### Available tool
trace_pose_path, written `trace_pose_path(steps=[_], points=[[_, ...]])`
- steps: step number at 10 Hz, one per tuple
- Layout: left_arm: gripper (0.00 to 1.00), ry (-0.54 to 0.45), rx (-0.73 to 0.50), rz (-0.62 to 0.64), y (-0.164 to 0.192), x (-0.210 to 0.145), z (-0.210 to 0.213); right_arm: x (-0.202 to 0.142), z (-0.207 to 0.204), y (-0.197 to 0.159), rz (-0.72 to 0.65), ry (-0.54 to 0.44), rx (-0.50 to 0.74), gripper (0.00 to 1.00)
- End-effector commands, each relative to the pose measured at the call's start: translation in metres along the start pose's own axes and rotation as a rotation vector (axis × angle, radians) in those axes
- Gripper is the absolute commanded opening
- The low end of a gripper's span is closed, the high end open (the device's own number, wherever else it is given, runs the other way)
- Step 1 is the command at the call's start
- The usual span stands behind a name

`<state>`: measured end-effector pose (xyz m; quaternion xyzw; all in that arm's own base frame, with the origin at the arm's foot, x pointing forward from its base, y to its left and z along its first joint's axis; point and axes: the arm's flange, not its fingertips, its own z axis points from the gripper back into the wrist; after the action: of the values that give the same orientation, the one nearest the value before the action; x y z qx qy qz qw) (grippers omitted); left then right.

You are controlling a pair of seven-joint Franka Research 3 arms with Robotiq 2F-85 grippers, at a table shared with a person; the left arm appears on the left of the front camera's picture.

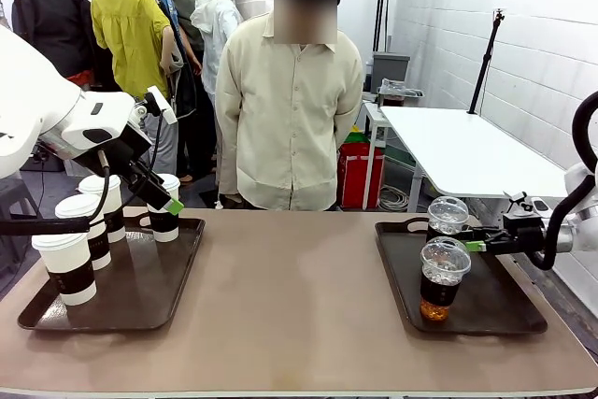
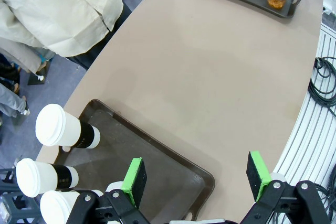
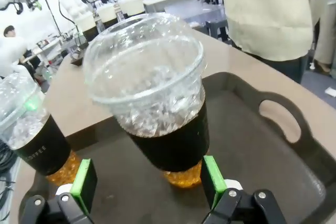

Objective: Distribute the coffee onto the tray.
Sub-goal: Pick up another iced Americano from the middle of the table and place it on the right Handle tray.

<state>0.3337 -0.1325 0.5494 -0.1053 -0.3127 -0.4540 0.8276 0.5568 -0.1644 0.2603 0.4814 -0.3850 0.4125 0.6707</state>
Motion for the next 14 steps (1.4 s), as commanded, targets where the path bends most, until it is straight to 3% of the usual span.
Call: trace_pose_path(steps=[1,14], points=[[1.00,0.004,-0.003,-0.001,0.000,-0.001,0.001,0.001,0.005,0.017,-0.027,0.010,-0.023,1.00],[1.00,0.004,-0.003,-0.001,0.000,-0.001,0.001,-0.001,0.009,0.008,-0.008,-0.005,-0.018,1.00]])
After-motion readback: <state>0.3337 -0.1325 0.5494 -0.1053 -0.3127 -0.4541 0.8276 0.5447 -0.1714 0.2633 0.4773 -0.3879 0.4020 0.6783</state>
